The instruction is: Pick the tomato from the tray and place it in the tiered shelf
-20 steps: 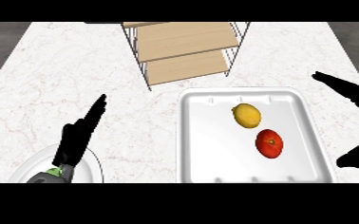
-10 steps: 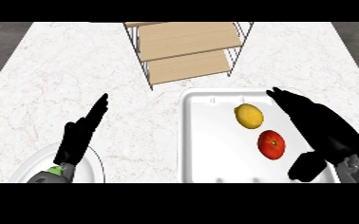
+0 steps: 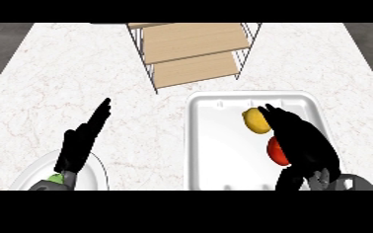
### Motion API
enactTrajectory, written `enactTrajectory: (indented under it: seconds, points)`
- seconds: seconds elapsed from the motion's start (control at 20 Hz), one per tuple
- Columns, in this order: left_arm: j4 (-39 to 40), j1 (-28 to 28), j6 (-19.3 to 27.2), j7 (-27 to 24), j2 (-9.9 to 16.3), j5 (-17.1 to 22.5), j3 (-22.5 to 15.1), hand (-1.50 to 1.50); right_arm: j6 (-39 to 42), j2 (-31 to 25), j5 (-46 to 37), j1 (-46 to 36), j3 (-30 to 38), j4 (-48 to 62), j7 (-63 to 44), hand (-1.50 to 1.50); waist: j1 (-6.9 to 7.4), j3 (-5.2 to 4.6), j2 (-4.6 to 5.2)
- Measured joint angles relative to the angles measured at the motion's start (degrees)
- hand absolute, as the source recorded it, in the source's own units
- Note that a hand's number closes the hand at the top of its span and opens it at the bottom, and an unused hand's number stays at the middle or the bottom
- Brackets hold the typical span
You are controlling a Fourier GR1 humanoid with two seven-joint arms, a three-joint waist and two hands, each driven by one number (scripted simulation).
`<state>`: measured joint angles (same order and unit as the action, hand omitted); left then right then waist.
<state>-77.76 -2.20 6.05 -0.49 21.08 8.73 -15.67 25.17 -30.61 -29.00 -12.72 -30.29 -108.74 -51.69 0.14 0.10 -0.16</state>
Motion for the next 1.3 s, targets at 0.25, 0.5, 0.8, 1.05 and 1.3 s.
enactTrajectory:
  seconds: [0.25,0.5,0.8,1.05,1.3]
  points:
    - [-0.47,0.18,-0.50,1.08,-1.34,-1.25,0.82,0.00,0.59,1.40,-5.45,1.15,-0.19,0.95,0.36,-1.50,-0.04,-0.04,0.05]
    - [0.16,-0.18,-1.65,1.17,-2.48,-2.79,2.10,0.00,1.21,1.79,-10.21,2.60,1.27,3.17,2.85,-1.50,-0.07,0.04,0.00]
    - [-1.01,0.29,-3.02,3.15,-3.49,-4.38,4.03,0.00,3.43,4.28,-14.59,3.37,2.61,5.00,4.60,-1.50,-0.07,-0.03,0.07]
    - [-0.22,0.20,-4.55,2.53,-4.67,-5.68,5.72,0.00,3.63,4.75,-17.86,4.65,4.76,7.85,8.98,-1.50,-0.09,-0.01,0.05]
    - [-1.37,1.26,-5.80,2.86,-5.32,-6.87,7.04,0.00,4.01,7.10,-21.37,3.76,5.76,11.84,11.51,-1.50,-0.01,-0.04,0.07]
